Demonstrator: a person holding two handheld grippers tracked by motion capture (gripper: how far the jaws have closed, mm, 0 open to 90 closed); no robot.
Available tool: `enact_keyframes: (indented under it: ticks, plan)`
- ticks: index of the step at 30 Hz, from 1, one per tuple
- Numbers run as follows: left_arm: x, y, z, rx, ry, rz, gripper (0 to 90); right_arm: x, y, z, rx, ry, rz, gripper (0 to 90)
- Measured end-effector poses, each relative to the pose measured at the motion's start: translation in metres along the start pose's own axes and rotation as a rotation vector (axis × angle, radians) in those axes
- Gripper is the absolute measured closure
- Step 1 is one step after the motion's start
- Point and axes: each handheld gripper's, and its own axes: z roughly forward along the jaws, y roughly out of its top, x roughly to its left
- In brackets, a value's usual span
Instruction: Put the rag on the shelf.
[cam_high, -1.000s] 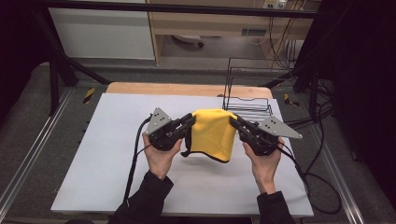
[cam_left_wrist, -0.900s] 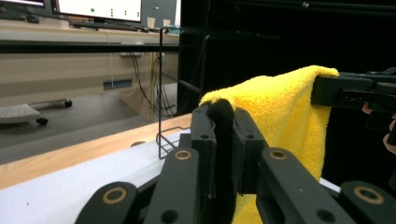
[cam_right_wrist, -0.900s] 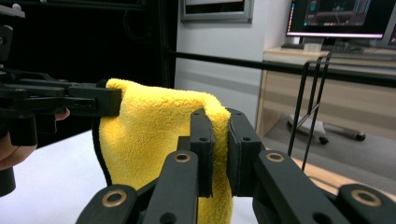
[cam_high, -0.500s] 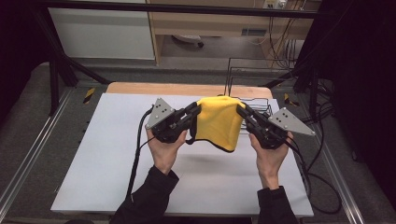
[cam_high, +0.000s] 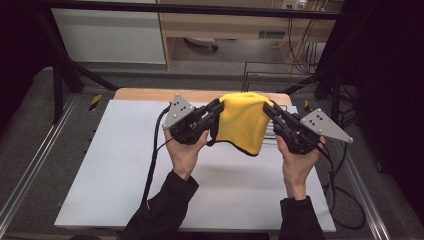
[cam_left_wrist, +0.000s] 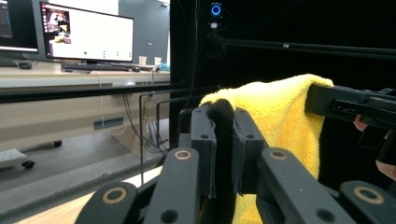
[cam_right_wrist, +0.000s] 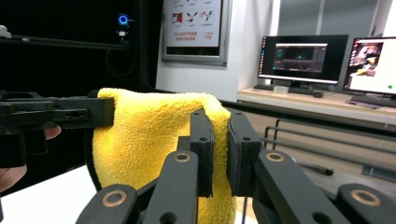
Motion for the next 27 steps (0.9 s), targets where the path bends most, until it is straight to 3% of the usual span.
enact_keyframes:
  ticks: [27]
  plan:
    - [-0.014, 0.061, 0.041, -0.096, -0.014, 0.051, 81.2, -0.03, 0.062, -0.002, -0.103, -0.084, -0.053, 83.0]
